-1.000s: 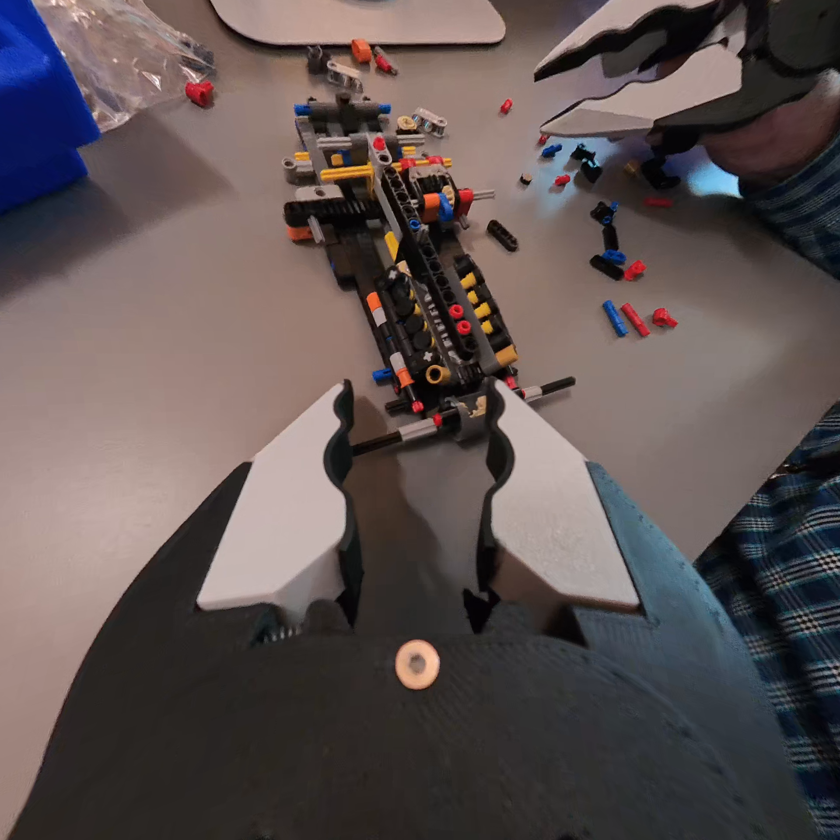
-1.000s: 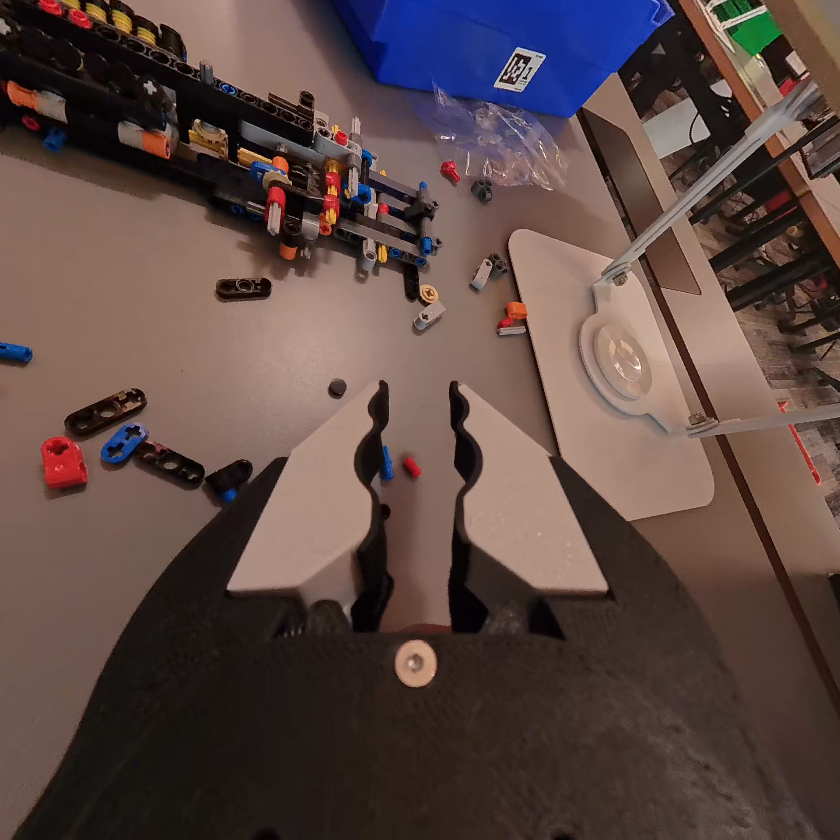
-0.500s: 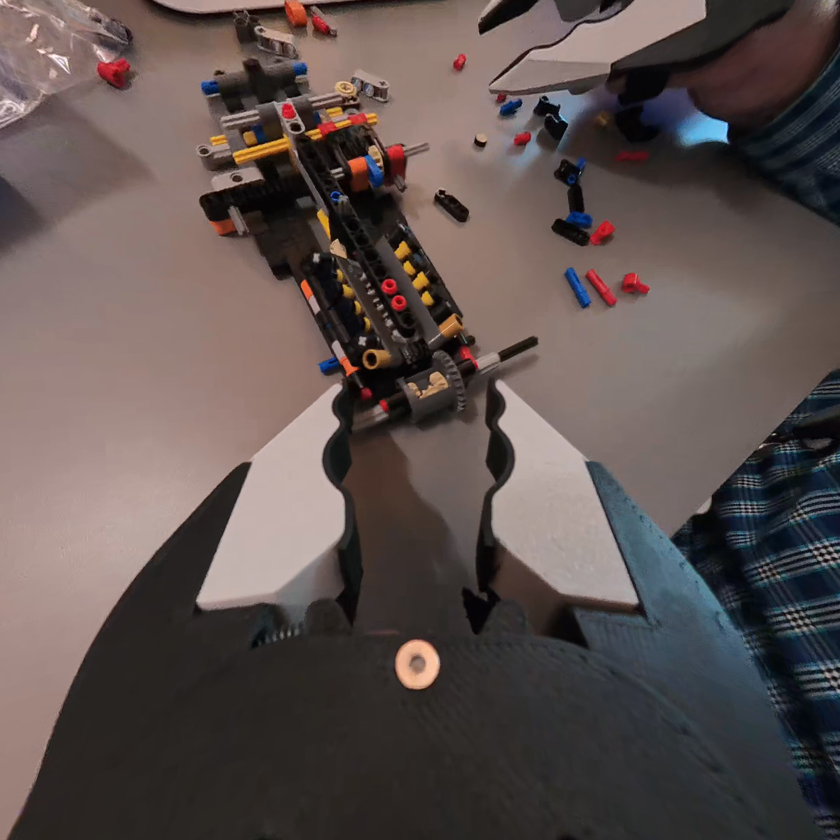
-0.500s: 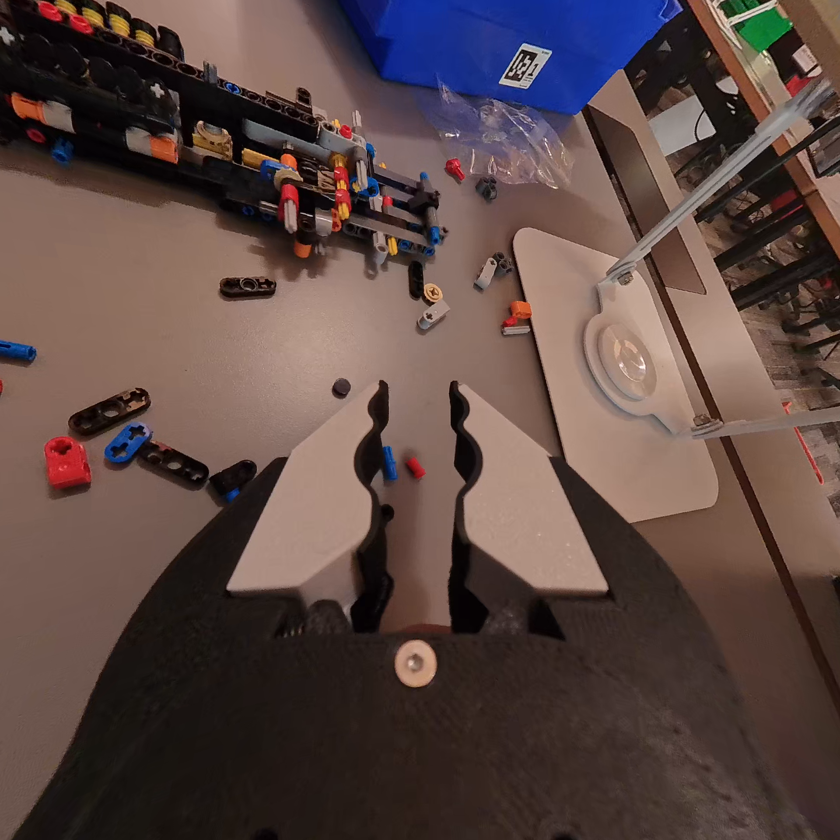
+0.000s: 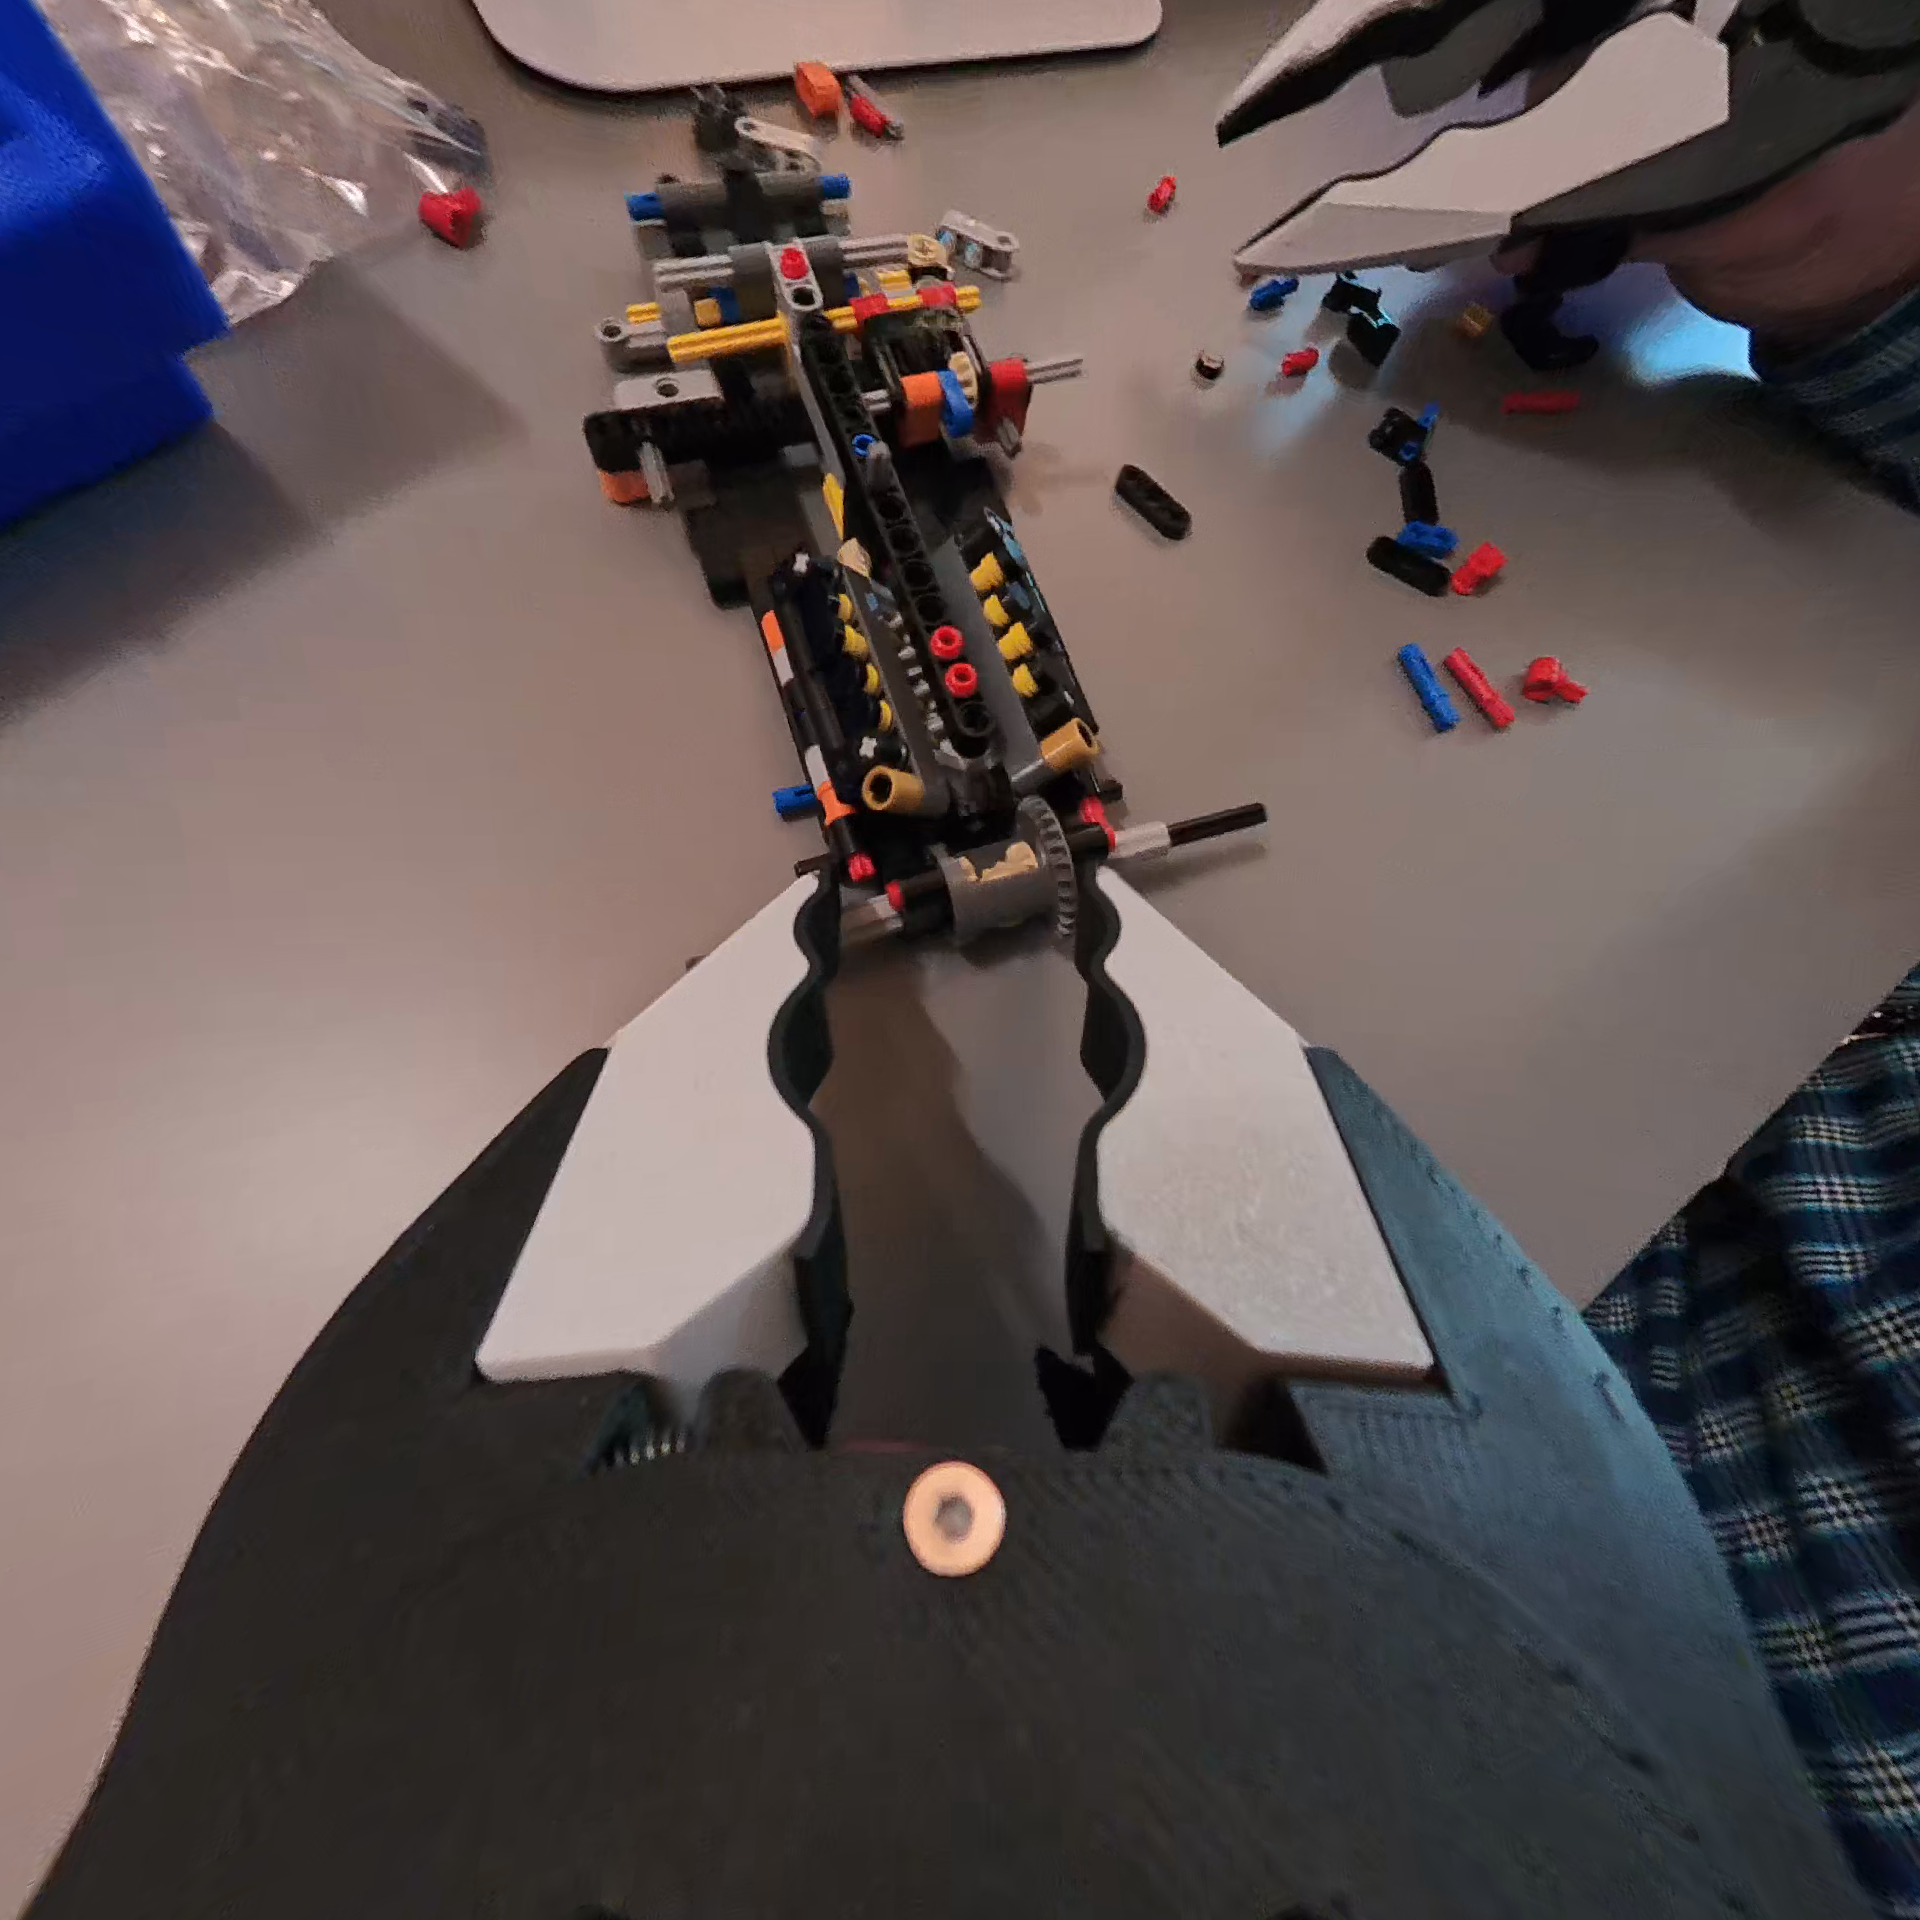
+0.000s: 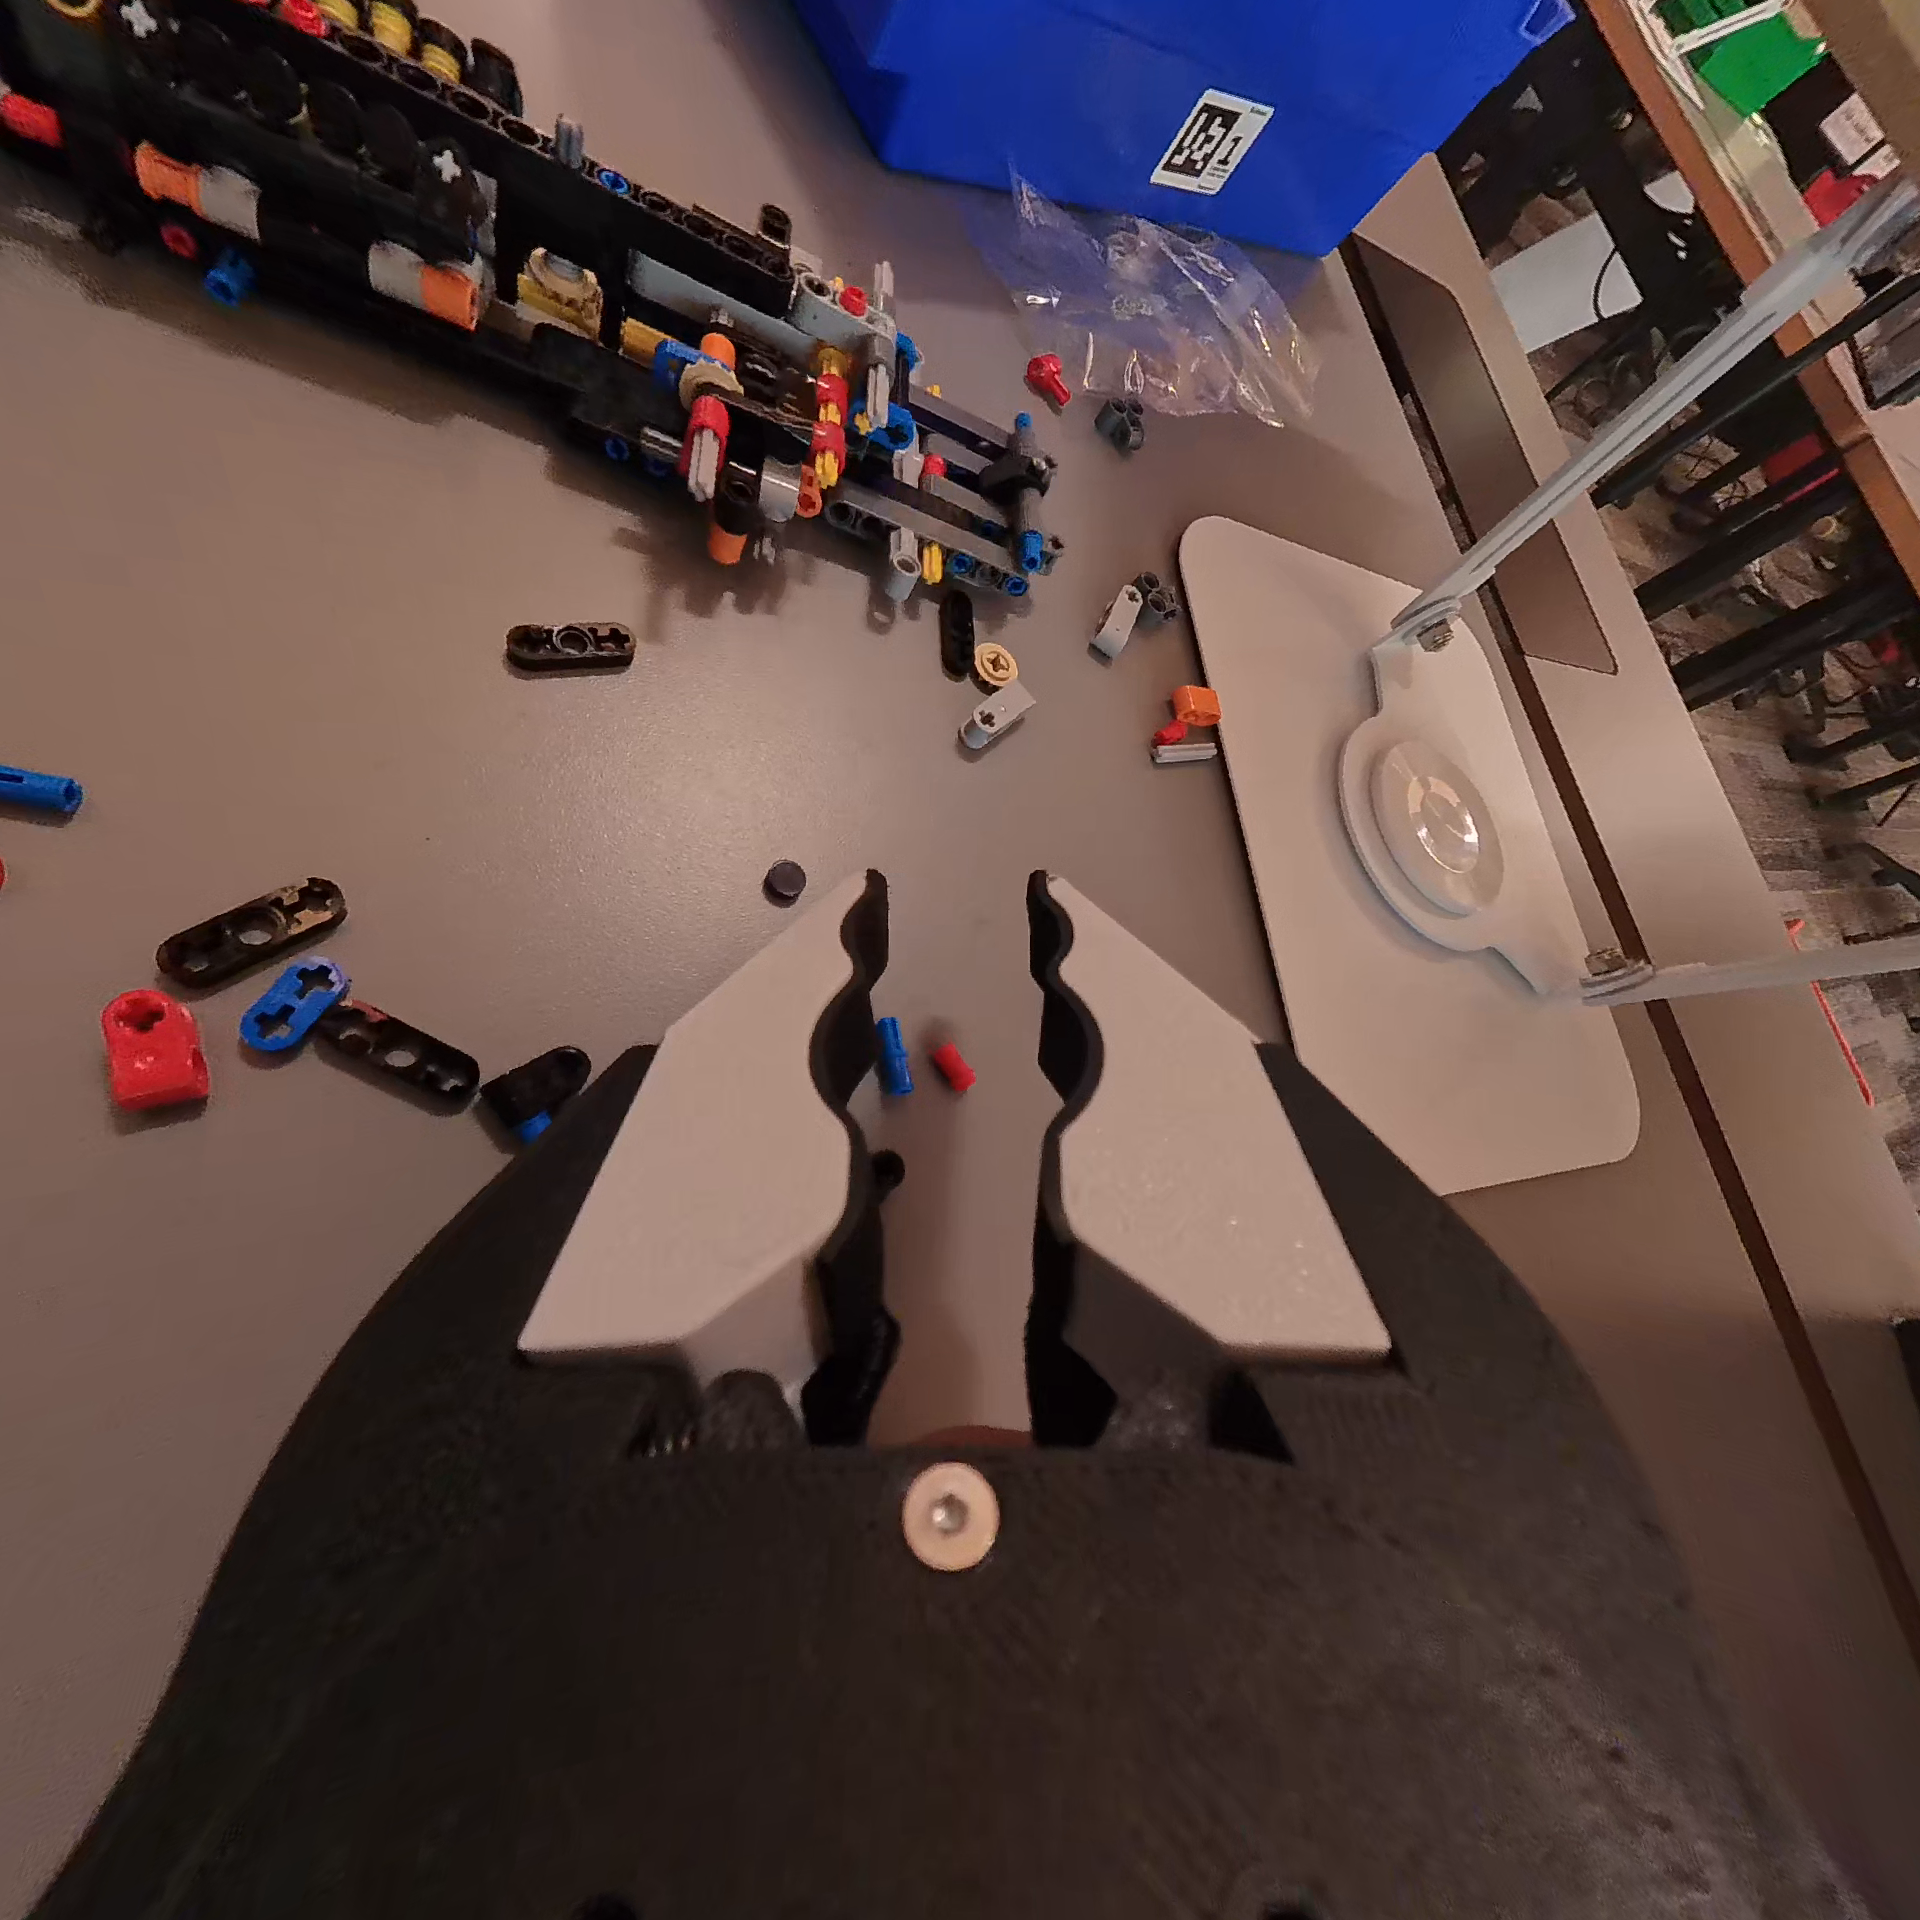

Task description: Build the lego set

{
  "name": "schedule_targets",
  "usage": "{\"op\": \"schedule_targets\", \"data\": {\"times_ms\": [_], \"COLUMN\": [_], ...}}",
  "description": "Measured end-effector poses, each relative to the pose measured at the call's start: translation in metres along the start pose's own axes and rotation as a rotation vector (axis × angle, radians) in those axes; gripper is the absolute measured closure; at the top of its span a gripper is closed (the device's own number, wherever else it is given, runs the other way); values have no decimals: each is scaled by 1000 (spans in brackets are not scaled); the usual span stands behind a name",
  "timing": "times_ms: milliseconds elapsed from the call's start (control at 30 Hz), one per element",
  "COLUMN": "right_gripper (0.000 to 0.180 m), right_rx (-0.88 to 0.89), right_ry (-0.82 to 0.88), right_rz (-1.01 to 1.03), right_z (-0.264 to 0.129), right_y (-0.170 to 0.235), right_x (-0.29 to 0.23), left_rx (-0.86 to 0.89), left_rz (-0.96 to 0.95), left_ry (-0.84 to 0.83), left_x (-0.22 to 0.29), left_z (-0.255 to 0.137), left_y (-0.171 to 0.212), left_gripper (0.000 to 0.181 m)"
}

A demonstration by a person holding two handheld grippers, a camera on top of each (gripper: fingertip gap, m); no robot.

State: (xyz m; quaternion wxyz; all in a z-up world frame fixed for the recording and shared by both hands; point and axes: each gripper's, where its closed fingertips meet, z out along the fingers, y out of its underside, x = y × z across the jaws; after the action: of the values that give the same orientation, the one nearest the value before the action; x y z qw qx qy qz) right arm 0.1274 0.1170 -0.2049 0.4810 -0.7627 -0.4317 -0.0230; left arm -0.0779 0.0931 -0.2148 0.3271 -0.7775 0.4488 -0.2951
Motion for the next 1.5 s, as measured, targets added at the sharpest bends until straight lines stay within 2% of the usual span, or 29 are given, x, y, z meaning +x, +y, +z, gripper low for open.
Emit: {"op": "schedule_targets", "data": {"times_ms": [33,200,400,533,667,833,967,1033,1500], "right_gripper": [155,154,154,154,154,154,154,154,150], "right_rx": [-1,7,0,-2,-5,-5,-6,-7,49], "right_ry": [0,-4,-13,-13,-14,-11,-9,-12,-40], "right_rz": [0,6,3,2,0,-5,-8,-8,29], "right_z": [0,0,1,2,2,2,1,2,-1], "right_y": [0,-1,-1,0,0,0,-1,0,-13], "right_x": [0,0,-3,-4,-4,-4,-4,-4,-9], "left_rx": [10,80,70,94,12,-230,-298,-294,-200], "left_rz": [-10,-50,-10,-13,51,56,46,37,109], "left_ry": [-7,-12,-58,-121,-190,-193,-203,-219,-278], "left_x": [-4,-6,-2,-8,-7,-10,-15,-19,-19], "left_z": [-1,-9,-7,-2,11,42,52,50,45], "left_y": [-1,-10,-8,-22,-32,-22,-19,-21,-30], "left_gripper": [137,125,123,97,84,76,90,119,120]}}
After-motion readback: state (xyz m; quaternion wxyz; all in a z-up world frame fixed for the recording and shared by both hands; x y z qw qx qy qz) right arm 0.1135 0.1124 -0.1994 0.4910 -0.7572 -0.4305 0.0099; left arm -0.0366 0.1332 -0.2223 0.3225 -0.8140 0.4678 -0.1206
